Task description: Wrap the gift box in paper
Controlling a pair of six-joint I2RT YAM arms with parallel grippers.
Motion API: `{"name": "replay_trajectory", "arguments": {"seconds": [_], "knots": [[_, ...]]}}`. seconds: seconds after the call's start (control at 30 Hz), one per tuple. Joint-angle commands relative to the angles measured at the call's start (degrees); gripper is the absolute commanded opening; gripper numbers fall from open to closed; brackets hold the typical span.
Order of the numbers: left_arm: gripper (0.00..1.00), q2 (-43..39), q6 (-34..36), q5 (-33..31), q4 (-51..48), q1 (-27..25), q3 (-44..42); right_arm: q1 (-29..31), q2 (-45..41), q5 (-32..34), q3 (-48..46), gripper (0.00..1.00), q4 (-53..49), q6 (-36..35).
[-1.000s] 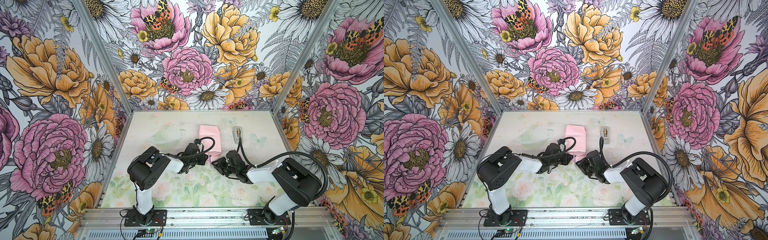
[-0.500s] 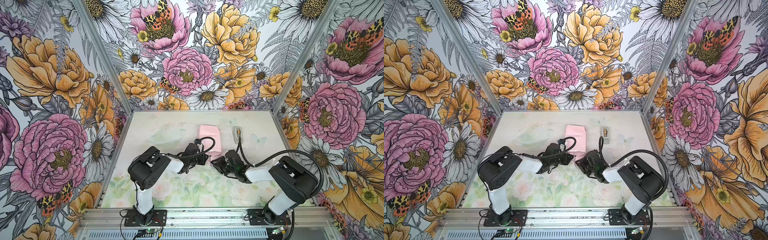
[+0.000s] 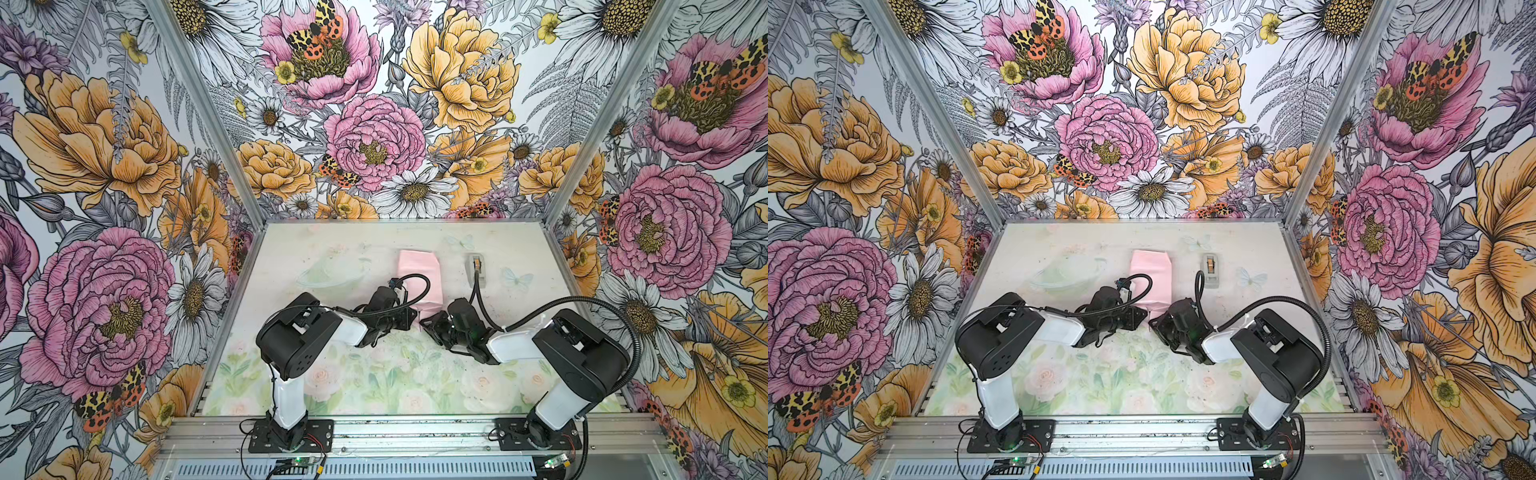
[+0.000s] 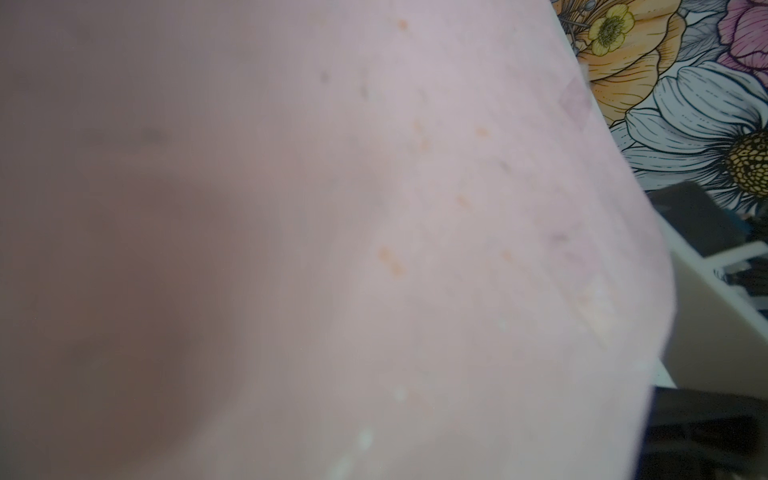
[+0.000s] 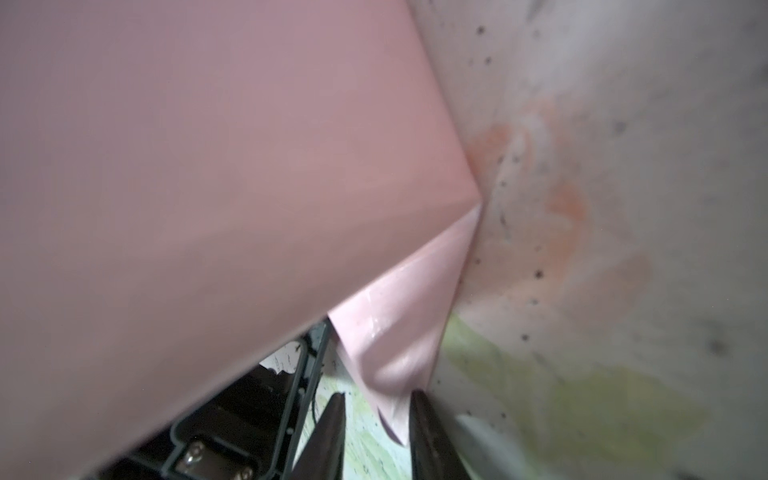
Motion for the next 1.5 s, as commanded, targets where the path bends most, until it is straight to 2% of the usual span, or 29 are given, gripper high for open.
{"name": "replay_trajectory", "arguments": {"seconds": [0.0,0.13,0.27,0.57,0.97,1.47], "knots": [[0.23,1.3,-0.7,1.3,0.8,0.7,1.0,0.6,0.8,1.6,1.5,0.29,0.7,0.4],[0.23,1.3,-0.7,1.4,0.8,0.6,1.2,1.2,0.6,1.6,1.6,0.30,-0.4,0.7],[0.23,1.1,-0.7,1.4,0.8,0.7,1.1,1.8,0.1,1.6,0.6,0.35,-0.6,1.9],[0.23,0.8,-0.6,1.4,0.8,1.0,0.9,3.6,-3.6,2.5,-1.6,0.36,-4.4,3.3],[0.23,0.5,-0.5,1.8,1.0,1.1,0.7,2.4,1.5,2.7,0.8,0.36,-1.0,2.8],[0.23,0.0,-0.3,1.7,1.1,1.8,0.2,1.2,-8.3,2.6,0.5,0.39,-14.5,-2.3]]}}
